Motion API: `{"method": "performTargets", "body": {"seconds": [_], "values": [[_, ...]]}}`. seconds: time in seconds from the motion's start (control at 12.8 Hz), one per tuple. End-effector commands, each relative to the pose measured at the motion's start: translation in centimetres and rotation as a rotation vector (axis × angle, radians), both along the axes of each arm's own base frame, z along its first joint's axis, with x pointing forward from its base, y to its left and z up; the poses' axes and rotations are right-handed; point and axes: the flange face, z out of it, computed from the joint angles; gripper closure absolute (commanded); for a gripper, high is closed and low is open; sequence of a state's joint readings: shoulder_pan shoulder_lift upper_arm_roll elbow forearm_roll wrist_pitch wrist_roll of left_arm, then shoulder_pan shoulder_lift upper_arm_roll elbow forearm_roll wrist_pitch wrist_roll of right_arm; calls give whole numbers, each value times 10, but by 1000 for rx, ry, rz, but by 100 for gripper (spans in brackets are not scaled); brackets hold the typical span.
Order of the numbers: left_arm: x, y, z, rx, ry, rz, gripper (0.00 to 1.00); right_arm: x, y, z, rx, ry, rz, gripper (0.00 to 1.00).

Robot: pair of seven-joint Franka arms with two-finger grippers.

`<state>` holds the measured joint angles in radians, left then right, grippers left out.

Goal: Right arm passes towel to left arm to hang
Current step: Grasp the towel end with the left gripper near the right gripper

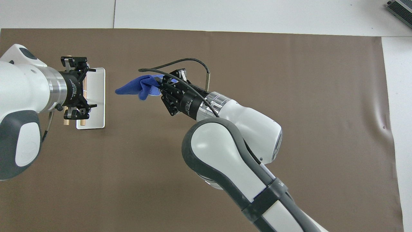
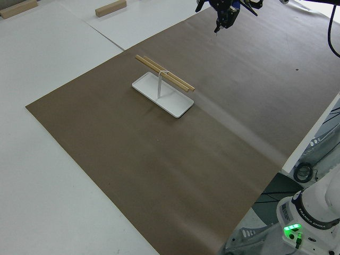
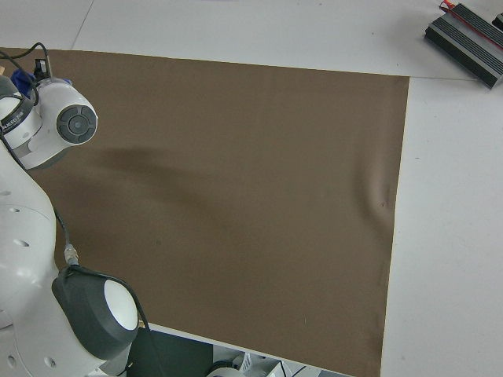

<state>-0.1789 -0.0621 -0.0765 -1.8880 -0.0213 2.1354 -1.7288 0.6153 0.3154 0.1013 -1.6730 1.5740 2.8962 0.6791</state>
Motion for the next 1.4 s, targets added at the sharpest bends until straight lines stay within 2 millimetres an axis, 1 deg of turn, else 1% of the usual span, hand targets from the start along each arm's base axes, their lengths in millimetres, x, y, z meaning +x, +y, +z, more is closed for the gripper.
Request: {"method": "performTargets", "body": {"seconds": [0.0,0.08,0.23,0.31,0.39,0.47,0.55,0.62,0.7,0.86,1.01,1.09,1.17,1.25,1.33], "values": [[-12,-11,-2,-36,-18,50,0,-5,19,4,30,13,-26,100],[-14,-20,-3,-43,-36,44,0,-6,20,4,30,13,-25,100],[-11,-25,-2,-70,-78,73,0,-6,21,4,28,11,-22,100],[-11,-25,-5,-77,-87,80,0,-7,21,4,28,11,-21,100],[-12,-28,-9,-78,-92,76,2,-8,22,4,28,11,-19,100],[-13,-31,-11,-79,-95,70,7,-11,27,4,28,11,-10,100],[-13,-32,-15,-77,-90,67,10,-12,27,3,27,12,-10,100],[-13,-33,-20,-78,-93,66,16,-12,27,3,27,12,-10,100],[-15,-38,-23,-81,-103,59,24,-12,27,3,27,12,-10,100],[-16,-40,-24,-83,-114,50,35,-12,27,3,26,11,-9,100],[-14,-41,-23,-82,-124,37,56,-12,27,3,25,12,-9,100],[-14,-41,-22,-83,-128,37,65,-11,26,3,25,12,-11,100],[-14,-41,-21,-84,-130,37,70,-11,26,3,25,12,-11,100],[-13,-41,-20,-85,-133,37,79,-11,26,2,24,13,-11,100],[-12,-40,-20,-84,-133,37,83,-10,24,0,21,14,-13,100]]}}
